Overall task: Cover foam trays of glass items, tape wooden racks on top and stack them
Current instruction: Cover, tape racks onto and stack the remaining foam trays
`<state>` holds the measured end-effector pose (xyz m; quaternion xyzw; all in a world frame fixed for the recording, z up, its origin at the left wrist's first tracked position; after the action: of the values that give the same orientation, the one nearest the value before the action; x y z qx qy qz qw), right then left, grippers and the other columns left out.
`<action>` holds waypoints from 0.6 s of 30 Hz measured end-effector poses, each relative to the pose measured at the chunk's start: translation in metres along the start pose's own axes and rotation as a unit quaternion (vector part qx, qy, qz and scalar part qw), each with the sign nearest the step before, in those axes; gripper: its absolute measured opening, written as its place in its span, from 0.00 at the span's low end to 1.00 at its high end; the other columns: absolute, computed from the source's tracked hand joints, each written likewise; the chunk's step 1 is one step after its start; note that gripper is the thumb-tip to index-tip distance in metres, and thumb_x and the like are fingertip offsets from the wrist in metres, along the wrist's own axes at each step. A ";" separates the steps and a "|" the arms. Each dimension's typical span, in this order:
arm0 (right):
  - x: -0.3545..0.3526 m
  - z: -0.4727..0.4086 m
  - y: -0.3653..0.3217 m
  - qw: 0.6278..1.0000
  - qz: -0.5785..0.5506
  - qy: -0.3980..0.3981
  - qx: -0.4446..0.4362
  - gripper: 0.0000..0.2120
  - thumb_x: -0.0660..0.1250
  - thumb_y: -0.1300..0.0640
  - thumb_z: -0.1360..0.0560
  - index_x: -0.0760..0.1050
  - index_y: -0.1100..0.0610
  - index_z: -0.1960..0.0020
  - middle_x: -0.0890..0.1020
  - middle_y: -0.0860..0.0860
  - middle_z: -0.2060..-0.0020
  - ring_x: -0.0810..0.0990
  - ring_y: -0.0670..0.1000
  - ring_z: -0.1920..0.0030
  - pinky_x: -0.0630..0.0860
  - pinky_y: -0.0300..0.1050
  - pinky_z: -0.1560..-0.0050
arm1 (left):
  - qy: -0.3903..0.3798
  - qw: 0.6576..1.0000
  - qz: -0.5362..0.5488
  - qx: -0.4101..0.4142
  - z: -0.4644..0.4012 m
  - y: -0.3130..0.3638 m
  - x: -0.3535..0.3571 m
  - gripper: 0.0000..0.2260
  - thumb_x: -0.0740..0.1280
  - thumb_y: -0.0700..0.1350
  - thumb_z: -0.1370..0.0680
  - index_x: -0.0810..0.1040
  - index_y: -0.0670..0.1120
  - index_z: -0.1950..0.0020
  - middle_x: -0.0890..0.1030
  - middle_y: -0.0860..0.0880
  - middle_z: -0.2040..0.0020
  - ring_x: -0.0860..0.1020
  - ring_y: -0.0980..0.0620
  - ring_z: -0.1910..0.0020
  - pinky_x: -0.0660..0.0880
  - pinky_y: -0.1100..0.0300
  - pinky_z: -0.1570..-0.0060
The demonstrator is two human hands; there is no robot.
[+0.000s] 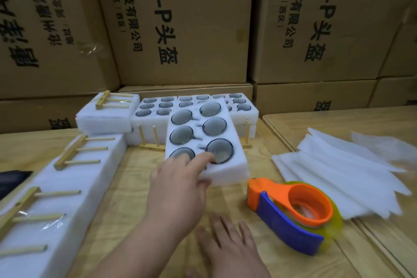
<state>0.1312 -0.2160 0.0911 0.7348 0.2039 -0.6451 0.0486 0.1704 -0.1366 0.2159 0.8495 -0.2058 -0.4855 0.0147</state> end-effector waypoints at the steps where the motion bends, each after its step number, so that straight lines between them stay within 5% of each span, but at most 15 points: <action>1: -0.003 0.001 0.002 1.000 0.007 -0.005 0.017 0.29 0.60 0.33 0.33 0.79 0.37 0.35 0.77 0.42 0.31 0.76 0.43 0.32 0.70 0.49 0.31 | -0.015 1.000 -0.019 -0.002 0.022 -0.002 -0.002 0.20 0.70 0.53 0.24 0.70 0.64 0.35 0.71 0.58 0.54 0.74 0.49 0.48 0.71 0.50 0.48; 3: -0.009 0.006 0.002 0.999 0.012 0.028 0.027 0.35 0.58 0.37 0.34 0.74 0.45 0.28 0.75 0.44 0.29 0.71 0.42 0.28 0.64 0.43 0.26 | -0.052 0.998 -0.034 -0.002 0.060 -0.005 -0.004 0.28 0.78 0.50 0.33 0.70 0.62 0.38 0.74 0.55 0.58 0.78 0.46 0.55 0.75 0.48 0.57; 6: -0.006 0.019 0.014 0.976 -0.208 0.040 0.047 0.33 0.57 0.49 0.27 0.58 0.38 0.22 0.64 0.41 0.22 0.58 0.42 0.22 0.53 0.36 0.23 | -0.049 0.998 -0.028 0.016 0.101 -0.007 -0.011 0.33 0.77 0.49 0.46 0.71 0.60 0.43 0.74 0.53 0.65 0.79 0.47 0.66 0.73 0.54 0.71; 8: -0.023 0.029 0.022 0.914 -0.387 0.121 0.021 0.29 0.57 0.58 0.25 0.68 0.37 0.27 0.73 0.37 0.29 0.68 0.40 0.26 0.65 0.36 0.29 | -0.050 0.998 -0.013 0.021 0.117 -0.006 -0.016 0.32 0.73 0.50 0.47 0.72 0.62 0.43 0.73 0.54 0.66 0.77 0.53 0.65 0.72 0.55 0.70; 10: -0.026 0.033 0.029 0.850 -0.506 0.145 0.015 0.29 0.56 0.63 0.27 0.74 0.47 0.29 0.80 0.43 0.35 0.76 0.45 0.31 0.72 0.45 0.32 | -0.050 0.998 -0.020 0.016 0.127 -0.004 -0.018 0.34 0.77 0.50 0.48 0.72 0.62 0.43 0.73 0.54 0.67 0.78 0.52 0.65 0.77 0.50 0.68; 12: -0.015 0.032 0.045 0.782 -0.600 0.161 0.053 0.28 0.55 0.62 0.30 0.76 0.51 0.33 0.84 0.52 0.39 0.80 0.52 0.35 0.73 0.58 0.32 | -0.052 0.998 -0.031 -0.003 0.133 -0.009 -0.019 0.40 0.84 0.46 0.52 0.72 0.61 0.44 0.73 0.52 0.68 0.80 0.50 0.68 0.79 0.45 0.68; 14: -0.006 0.032 0.061 0.738 -0.641 0.187 0.098 0.23 0.56 0.58 0.30 0.78 0.53 0.38 0.84 0.55 0.41 0.81 0.53 0.37 0.72 0.59 0.31 | -0.078 0.997 -0.024 -0.001 0.139 -0.009 -0.013 0.42 0.86 0.48 0.56 0.74 0.62 0.46 0.73 0.53 0.69 0.80 0.52 0.69 0.78 0.46 0.69; 18: -0.010 0.029 0.059 0.776 -0.602 0.157 0.103 0.18 0.62 0.53 0.29 0.80 0.48 0.41 0.82 0.45 0.38 0.78 0.39 0.37 0.73 0.33 0.36 | -0.080 0.995 0.002 0.056 0.152 -0.002 -0.016 0.31 0.74 0.68 0.44 0.78 0.67 0.42 0.76 0.57 0.58 0.77 0.58 0.60 0.79 0.55 0.63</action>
<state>0.1248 -0.2820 0.0846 0.5543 0.5413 -0.4354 -0.4585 0.0380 -0.1022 0.1478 0.8070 -0.2345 -0.5399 -0.0486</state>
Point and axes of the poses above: each hand's wrist, its own z-axis away from the middle knuckle, its own x-axis out of the palm, y = z × x, the point moved 10 cm from there along -z, towards the middle knuckle
